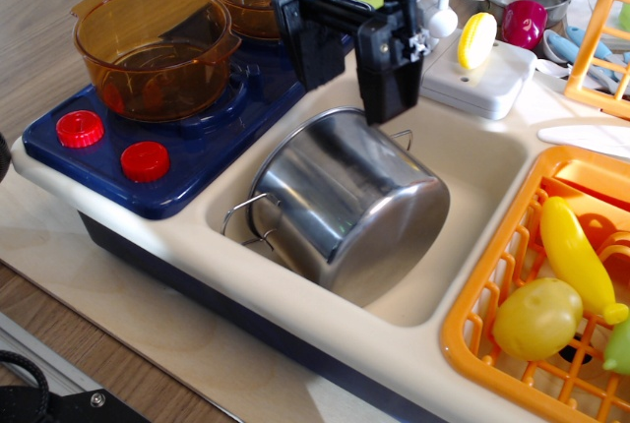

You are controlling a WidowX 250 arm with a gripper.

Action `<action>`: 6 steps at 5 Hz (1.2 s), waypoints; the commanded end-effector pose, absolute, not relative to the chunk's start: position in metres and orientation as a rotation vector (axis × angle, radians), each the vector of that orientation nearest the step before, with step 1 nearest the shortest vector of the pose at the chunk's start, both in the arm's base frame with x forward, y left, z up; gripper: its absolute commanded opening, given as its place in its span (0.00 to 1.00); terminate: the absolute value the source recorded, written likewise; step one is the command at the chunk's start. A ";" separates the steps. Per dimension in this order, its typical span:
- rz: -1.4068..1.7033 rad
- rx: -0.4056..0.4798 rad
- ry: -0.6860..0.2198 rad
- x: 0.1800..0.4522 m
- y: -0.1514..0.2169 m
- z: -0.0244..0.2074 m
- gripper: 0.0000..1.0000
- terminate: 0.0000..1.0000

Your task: Flip pot upright which is in sink

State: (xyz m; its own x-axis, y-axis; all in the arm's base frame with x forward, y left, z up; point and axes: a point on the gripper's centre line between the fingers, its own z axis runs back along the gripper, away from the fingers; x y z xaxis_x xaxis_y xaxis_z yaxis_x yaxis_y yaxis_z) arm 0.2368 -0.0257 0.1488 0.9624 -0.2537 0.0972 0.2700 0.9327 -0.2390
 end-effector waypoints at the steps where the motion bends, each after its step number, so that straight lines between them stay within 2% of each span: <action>1: -0.233 -0.324 -0.100 0.234 -0.018 0.142 1.00 0.00; 2: -0.186 -0.359 -0.093 0.233 -0.016 0.138 1.00 0.00; 3: -0.136 -0.378 -0.088 0.230 -0.023 0.142 1.00 0.00; 4: -0.102 -0.383 -0.148 0.225 -0.035 0.146 1.00 0.00; 5: -0.064 -0.424 -0.159 0.221 -0.044 0.148 1.00 0.00; 6: -0.006 -0.421 -0.168 0.215 -0.058 0.149 0.00 0.00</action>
State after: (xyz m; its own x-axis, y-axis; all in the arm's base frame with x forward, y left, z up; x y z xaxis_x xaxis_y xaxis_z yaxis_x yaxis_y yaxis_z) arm 0.2096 -0.0664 0.1420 0.9906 0.0301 0.1332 0.0171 0.9404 -0.3396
